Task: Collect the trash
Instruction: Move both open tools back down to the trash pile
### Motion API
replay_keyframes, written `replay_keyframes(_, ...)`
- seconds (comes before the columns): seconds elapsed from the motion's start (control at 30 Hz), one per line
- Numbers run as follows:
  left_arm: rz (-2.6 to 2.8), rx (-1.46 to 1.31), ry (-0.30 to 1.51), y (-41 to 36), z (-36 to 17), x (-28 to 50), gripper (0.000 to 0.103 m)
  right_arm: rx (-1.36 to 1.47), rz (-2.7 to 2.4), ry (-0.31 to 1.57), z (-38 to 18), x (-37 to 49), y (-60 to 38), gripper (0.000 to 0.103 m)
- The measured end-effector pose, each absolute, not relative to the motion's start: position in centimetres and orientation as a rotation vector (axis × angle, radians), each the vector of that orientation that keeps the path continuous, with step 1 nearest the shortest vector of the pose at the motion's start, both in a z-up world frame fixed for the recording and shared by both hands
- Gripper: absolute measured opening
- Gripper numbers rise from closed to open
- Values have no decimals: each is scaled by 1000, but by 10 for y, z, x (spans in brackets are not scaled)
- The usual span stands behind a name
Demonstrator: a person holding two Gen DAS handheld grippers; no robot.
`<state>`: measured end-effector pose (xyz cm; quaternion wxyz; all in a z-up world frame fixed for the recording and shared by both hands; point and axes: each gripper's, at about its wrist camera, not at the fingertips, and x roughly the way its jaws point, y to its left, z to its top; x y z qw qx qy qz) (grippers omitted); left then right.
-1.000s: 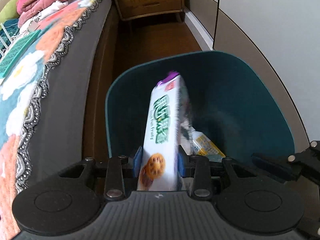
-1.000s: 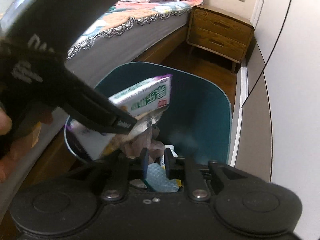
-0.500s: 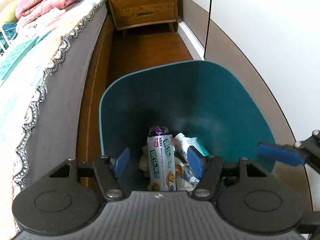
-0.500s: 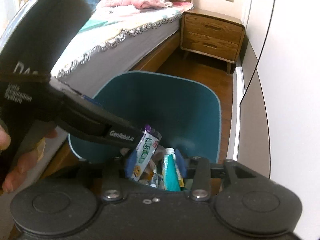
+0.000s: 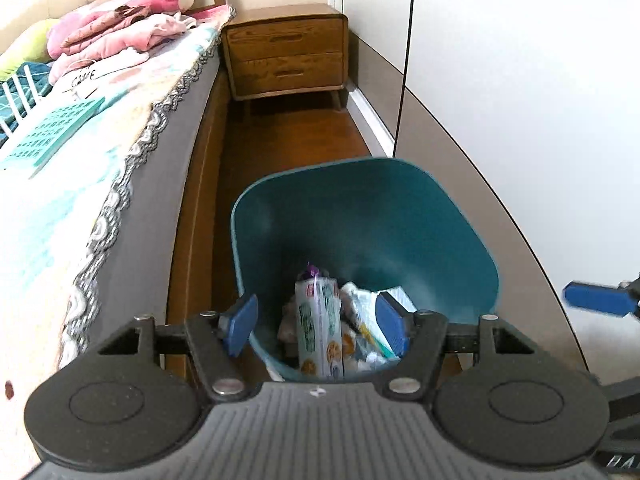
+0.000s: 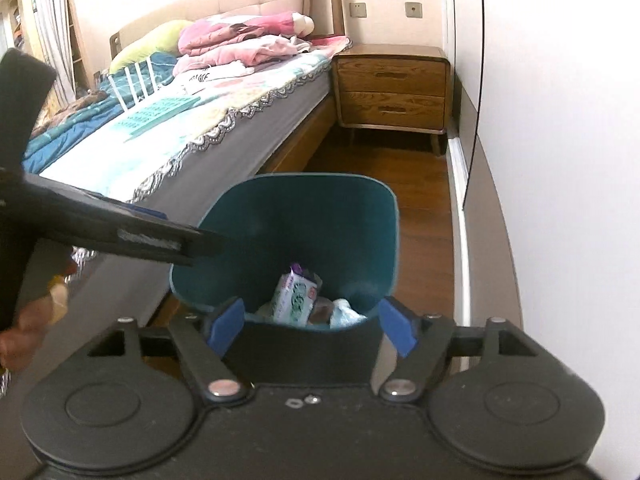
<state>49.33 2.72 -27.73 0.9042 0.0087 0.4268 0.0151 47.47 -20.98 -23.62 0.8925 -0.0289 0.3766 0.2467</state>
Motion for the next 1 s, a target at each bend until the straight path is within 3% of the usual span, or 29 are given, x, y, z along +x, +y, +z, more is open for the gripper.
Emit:
replay_keyframes(0.1,36,17,880,29,-284,468,79,-72,502,790,-245,454,-220,92)
replay_keyframes(0.27,43,-14,951,28,-322,436,80,-88,453,854,-280,419,-233,103)
replay_keyframes(0.73,-5,-60,1226,-5,-482,385,80,-40,327,1149,-427,336,-267,103)
replay_keyframes(1.0,-207,154,1299,-57,-574,366,80,-63,338,1284,-511,304,-277,100)
